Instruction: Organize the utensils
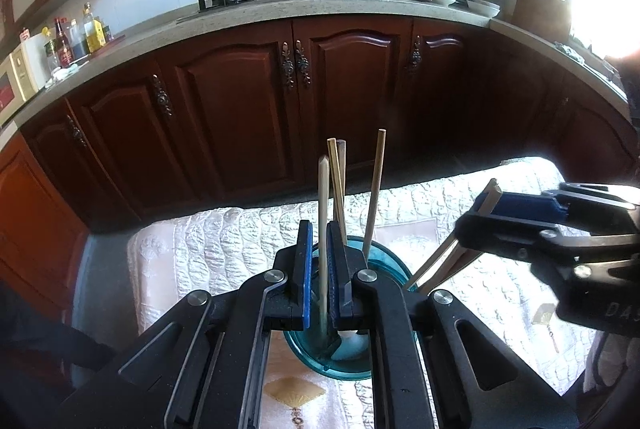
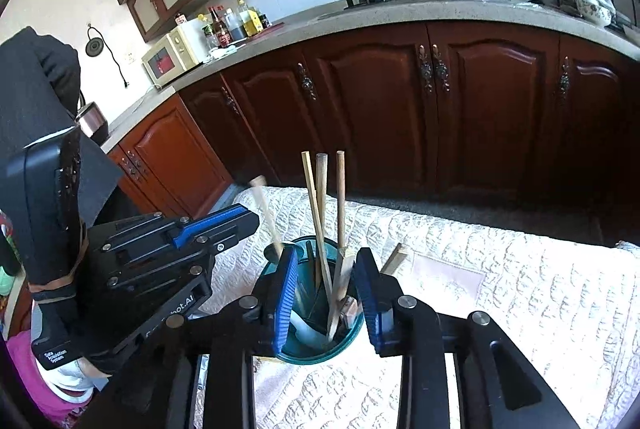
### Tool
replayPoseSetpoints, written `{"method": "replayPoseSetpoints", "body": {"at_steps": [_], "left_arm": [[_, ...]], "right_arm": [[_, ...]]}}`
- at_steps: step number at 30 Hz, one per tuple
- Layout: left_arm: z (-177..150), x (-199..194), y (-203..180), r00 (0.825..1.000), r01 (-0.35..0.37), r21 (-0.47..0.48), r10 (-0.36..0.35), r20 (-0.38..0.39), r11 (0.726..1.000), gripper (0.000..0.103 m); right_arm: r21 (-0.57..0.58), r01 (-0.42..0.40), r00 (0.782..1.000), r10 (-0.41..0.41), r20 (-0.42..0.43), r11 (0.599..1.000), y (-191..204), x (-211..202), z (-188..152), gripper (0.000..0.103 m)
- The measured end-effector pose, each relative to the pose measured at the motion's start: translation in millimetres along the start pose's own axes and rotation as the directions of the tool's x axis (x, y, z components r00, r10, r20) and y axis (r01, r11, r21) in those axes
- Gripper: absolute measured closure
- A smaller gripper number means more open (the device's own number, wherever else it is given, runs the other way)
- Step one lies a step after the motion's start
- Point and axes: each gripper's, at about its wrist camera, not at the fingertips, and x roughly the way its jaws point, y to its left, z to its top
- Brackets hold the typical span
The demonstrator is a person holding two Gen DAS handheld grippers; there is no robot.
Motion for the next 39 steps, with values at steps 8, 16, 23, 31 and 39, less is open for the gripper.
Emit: {"method": "replayPoseSetpoints", "body": {"at_steps": [8,16,23,31,39], "left_arm": [[-4,-21,0,0.999,-0.023,-0.018,0.024,0.039,1.0,0.066],[-26,-34,-4,0.998,-0.051,-0.062,0.053,0.026,0.997,0.06],[-56,-34,-8,0.997,-0.078,-0.098,0.077,-0.018,0.992,0.06],[-76,-42,-3,0.995,-0.102,-0.141,0.1,-0.019,0.985,0.06],[-84,-46,-1,0.992,-0.125,-0.157,0.125,-0.009,0.98,0.06]], "right_arm": [[-0.019,0.051,0.998,-0.05,0.05,0.999,7,-30,-10,0.06],[-0.034,0.125,0.99,-0.123,0.065,0.992,12,-43,-33,0.055],[0.002,0.183,0.982,-0.183,0.04,0.983,8,-32,-59,0.051],[0.024,0.22,0.976,-0.22,0.003,0.975,13,-18,-83,0.051],[0.013,0.228,0.974,-0.228,0.006,0.973,23,-16,-93,0.043]]}}
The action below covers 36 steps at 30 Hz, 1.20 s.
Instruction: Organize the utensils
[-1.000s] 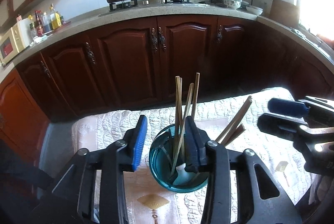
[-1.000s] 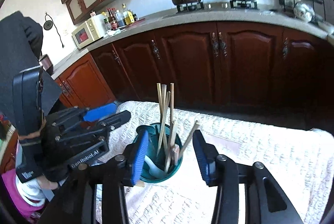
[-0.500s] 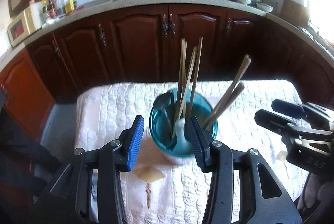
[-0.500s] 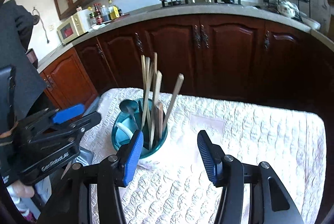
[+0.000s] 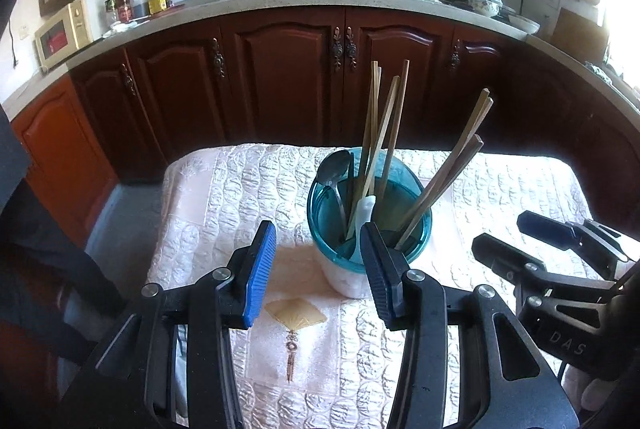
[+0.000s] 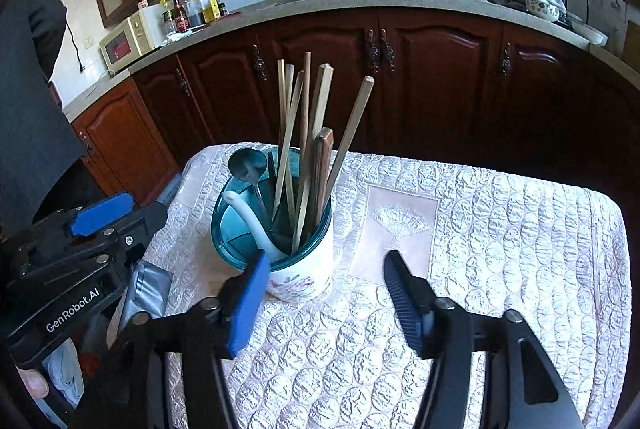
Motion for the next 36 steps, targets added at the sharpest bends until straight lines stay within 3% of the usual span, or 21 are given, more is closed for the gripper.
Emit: {"method": "replayPoseSetpoints", "body": {"at_steps": [36], "left_arm": [[-4,-5,-1,0.999,-0.028,-0.001,0.028,0.021,1.0,0.06]], "right_arm": [[-0.048,0.039,0.999,-0.04,-0.008,0.998,19,0,1,0.039]]}}
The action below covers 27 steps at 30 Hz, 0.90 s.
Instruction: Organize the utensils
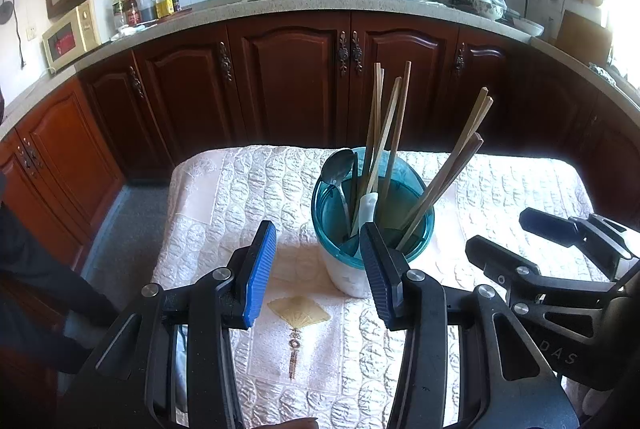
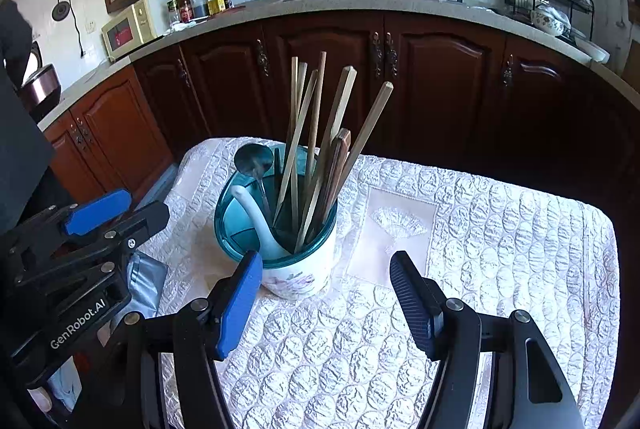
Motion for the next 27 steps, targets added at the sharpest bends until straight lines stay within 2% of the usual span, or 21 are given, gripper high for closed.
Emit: {"method": "replayPoseSetpoints", "body": {"at_steps": [27], "left_arm": [[-0.3,5.7,-1.1,1.0,-0.006,0.0,0.006,-0.008,1.0,0.06]], "right_arm": [[-0.009,0.01,1.0,-0.01,-0.012,1.0,0.5,7.7,4.2,0.039]]}}
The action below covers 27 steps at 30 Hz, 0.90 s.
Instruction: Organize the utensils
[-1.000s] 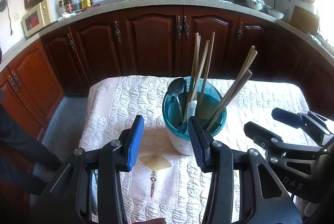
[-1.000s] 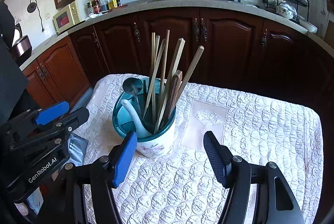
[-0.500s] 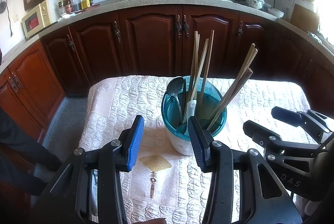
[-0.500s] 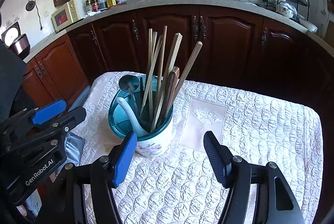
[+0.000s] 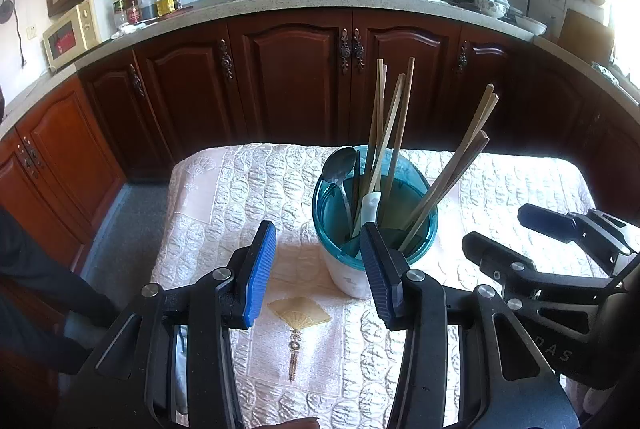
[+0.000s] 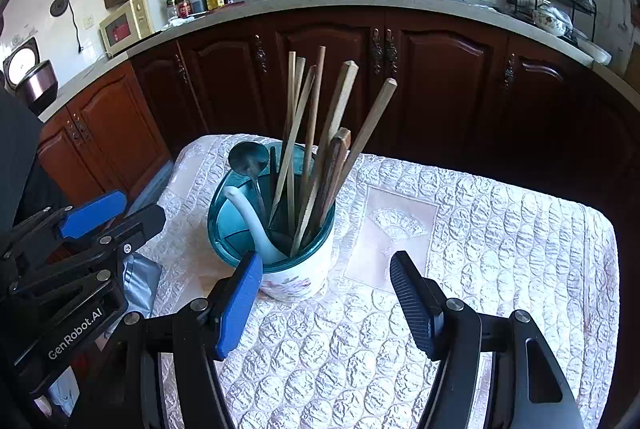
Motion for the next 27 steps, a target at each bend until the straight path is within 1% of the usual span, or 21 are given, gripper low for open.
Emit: {"method": "replayPoseSetpoints", "body": {"at_steps": [15,27], "left_arm": [[0.4,0.9,1.7,1.0,-0.003,-0.007,0.003,-0.002,1.0,0.06],[0.9,4.9,0.9,1.0,-0.002,-0.004,0.002,-0.017,1.0,0.06]], "right_arm": [[0.001,0.0,1.0,0.0,-0.006,1.0,1.4,4.0,2.7,0.039],[-0.001,-0.004,1.0,0.004,-0.016,1.0,2.5,8.1,3.0,0.039]]}}
